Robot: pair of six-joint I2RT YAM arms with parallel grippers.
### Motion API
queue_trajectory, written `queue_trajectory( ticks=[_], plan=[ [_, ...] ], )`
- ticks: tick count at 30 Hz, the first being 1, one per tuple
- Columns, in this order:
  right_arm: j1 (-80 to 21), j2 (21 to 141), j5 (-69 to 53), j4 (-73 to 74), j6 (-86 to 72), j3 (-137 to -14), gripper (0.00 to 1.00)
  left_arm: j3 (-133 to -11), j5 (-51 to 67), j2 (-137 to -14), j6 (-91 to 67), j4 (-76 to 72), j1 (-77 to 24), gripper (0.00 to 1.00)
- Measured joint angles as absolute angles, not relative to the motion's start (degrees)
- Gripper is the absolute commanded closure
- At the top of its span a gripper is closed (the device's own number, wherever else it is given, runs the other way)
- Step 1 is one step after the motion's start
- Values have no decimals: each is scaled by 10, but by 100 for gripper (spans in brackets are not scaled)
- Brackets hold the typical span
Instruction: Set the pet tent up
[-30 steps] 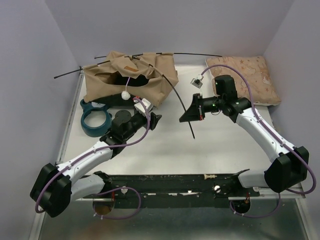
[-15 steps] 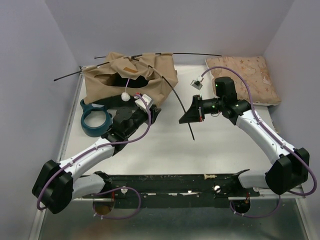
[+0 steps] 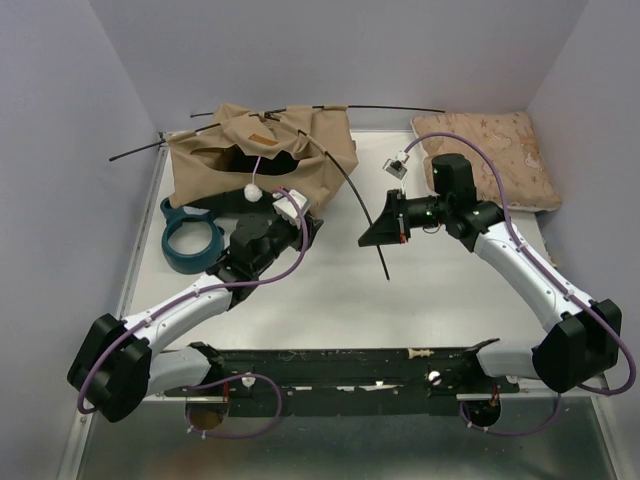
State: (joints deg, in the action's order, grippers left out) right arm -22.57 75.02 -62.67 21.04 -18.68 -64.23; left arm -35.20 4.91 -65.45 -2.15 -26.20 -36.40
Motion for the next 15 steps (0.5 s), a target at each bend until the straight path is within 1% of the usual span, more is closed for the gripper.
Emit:
queue_trajectory(
  ticks=[5,11,14,15],
  plan=[
    [-226,750,-628,207,-195,-642,99,-352,37,-669,-16,-261,-364,57],
    [-226,748,-631,206,-199,-640,99,-352,30,-670,-13,-262,-364,62],
    [-226,745,-632,206,-201,-638,99,-352,30,-670,-13,-264,-364,68],
    [-226,745,-633,206,-201,-637,99,-352,31,-670,-13,-266,-364,72]
  ],
)
